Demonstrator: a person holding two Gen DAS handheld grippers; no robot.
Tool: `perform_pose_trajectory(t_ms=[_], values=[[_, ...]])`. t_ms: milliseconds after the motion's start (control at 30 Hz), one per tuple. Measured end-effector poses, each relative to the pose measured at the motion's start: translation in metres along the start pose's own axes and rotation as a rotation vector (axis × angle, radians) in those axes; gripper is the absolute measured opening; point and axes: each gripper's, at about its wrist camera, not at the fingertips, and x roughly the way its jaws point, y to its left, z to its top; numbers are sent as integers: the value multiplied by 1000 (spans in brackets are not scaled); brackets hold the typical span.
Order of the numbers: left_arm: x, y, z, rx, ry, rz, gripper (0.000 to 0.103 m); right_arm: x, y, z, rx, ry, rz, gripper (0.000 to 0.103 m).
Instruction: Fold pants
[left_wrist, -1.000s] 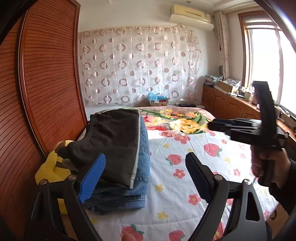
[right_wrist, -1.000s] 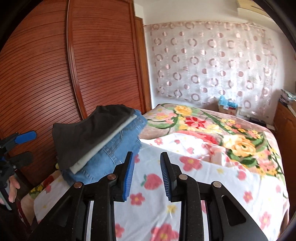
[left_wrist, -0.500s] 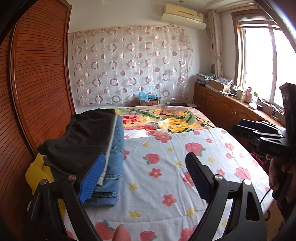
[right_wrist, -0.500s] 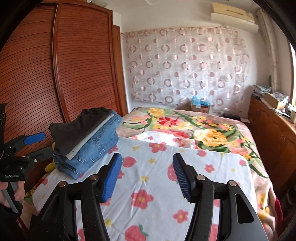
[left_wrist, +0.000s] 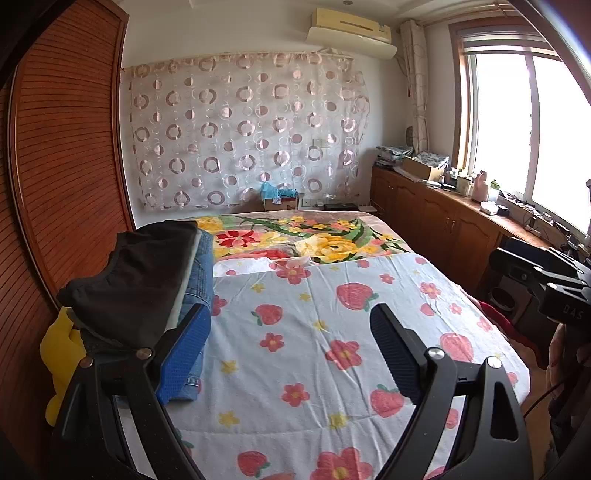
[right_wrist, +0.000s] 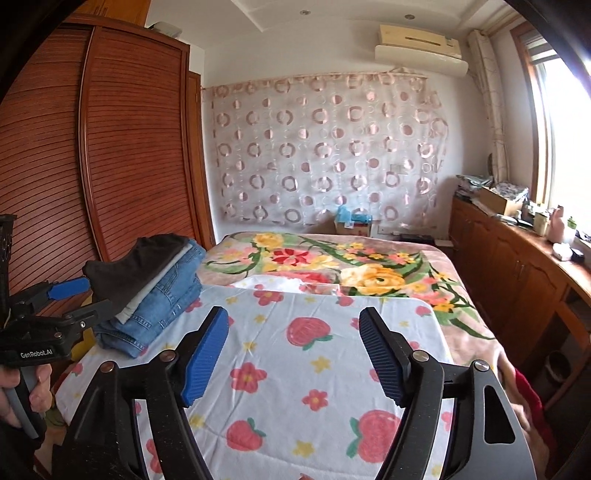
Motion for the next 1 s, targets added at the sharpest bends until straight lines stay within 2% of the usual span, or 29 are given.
perform_pose_trajectory(t_ms=[367,1000], values=[[-20,-14,5,-14,-37,-11,89,-21,5,-14,37,-31,-40,75],[-30,-16,4,-20,-46,-7,89,-21,-3,-16,49,-31,-24,75]])
